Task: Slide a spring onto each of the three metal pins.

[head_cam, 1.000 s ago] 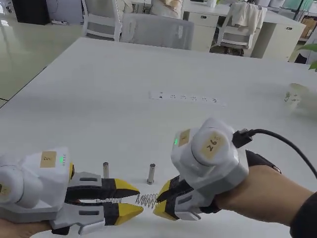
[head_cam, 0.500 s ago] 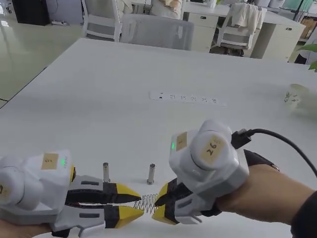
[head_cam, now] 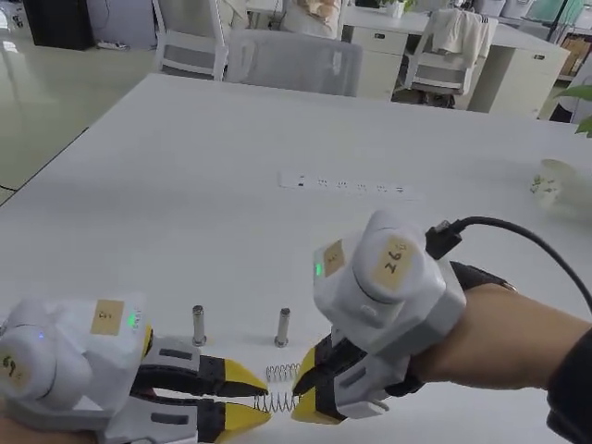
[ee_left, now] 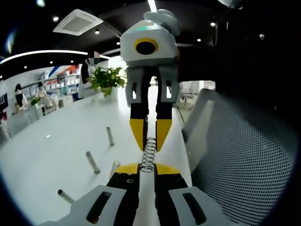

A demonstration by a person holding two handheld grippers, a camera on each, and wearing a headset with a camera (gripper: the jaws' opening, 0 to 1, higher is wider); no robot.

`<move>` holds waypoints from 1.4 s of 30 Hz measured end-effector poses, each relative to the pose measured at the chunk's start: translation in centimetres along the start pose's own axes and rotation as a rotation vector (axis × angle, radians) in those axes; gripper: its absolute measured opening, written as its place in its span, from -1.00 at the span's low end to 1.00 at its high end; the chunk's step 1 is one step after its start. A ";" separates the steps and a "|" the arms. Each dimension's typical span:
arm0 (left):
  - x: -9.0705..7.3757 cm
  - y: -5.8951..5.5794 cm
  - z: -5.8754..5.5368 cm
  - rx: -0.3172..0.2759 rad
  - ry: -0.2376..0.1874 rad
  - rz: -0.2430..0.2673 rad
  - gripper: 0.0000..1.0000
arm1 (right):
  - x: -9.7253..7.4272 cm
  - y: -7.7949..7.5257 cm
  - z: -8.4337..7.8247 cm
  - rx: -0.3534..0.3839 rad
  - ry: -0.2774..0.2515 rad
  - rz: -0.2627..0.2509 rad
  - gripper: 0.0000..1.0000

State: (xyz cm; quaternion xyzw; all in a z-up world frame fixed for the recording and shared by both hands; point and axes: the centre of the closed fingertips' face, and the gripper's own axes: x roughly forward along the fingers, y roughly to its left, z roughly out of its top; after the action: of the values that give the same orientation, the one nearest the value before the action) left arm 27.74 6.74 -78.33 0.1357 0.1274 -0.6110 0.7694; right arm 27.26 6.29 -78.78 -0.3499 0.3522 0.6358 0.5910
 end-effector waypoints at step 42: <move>0.0 0.4 0.2 -0.028 -0.022 0.018 -0.97 | -1.3 -0.3 4.4 0.003 -0.135 -0.049 -0.83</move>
State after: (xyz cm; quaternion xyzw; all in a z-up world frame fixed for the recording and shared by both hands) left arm 28.13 6.77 -78.09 0.1192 0.1265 -0.6037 0.7781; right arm 27.48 9.46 -75.38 -0.3137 0.3041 0.6428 0.6293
